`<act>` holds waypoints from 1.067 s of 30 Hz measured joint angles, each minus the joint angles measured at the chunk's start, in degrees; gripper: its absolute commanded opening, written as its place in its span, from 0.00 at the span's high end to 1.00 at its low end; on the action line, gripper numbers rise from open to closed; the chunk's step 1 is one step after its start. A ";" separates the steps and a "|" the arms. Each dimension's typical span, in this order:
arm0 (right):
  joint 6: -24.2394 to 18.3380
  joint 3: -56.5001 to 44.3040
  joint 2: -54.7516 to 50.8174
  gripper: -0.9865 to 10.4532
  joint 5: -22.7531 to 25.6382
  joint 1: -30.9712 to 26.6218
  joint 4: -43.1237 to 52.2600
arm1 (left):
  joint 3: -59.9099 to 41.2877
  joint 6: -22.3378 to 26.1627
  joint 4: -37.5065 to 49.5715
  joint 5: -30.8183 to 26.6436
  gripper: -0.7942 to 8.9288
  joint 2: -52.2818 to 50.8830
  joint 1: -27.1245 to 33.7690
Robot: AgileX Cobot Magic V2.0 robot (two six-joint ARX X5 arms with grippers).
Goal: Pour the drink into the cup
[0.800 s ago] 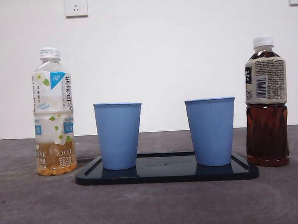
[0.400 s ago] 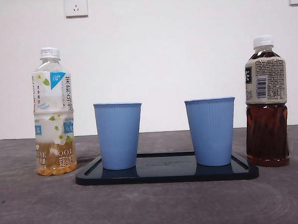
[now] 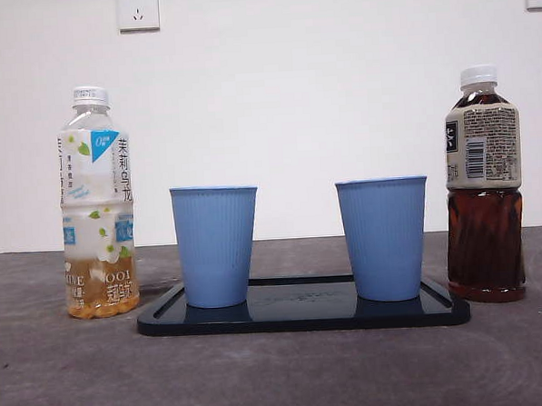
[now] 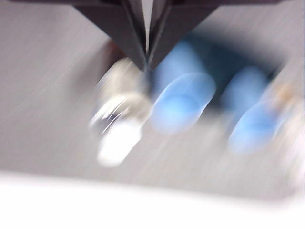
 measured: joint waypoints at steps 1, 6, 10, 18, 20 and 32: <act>-0.04 -3.10 -2.36 0.91 0.00 -2.99 4.90 | 0.00 0.00 0.00 0.00 0.91 0.00 0.00; -2.03 -21.42 -12.63 0.91 2.14 -12.33 27.15 | 0.00 0.00 0.00 0.00 0.91 0.00 0.00; -2.89 -30.10 -17.38 0.91 6.60 -13.57 31.69 | 0.00 0.00 0.00 0.00 0.91 0.00 0.00; -3.04 -39.63 -23.69 0.91 8.63 -13.64 34.36 | 0.00 0.00 0.00 0.00 0.91 0.02 0.00; -3.02 -40.26 -23.82 0.91 8.70 -13.64 33.27 | 0.00 0.00 0.00 0.00 0.91 0.00 0.00; -3.04 -40.24 -23.80 0.91 8.76 -13.64 23.87 | 0.00 0.00 0.00 0.00 0.91 0.00 0.00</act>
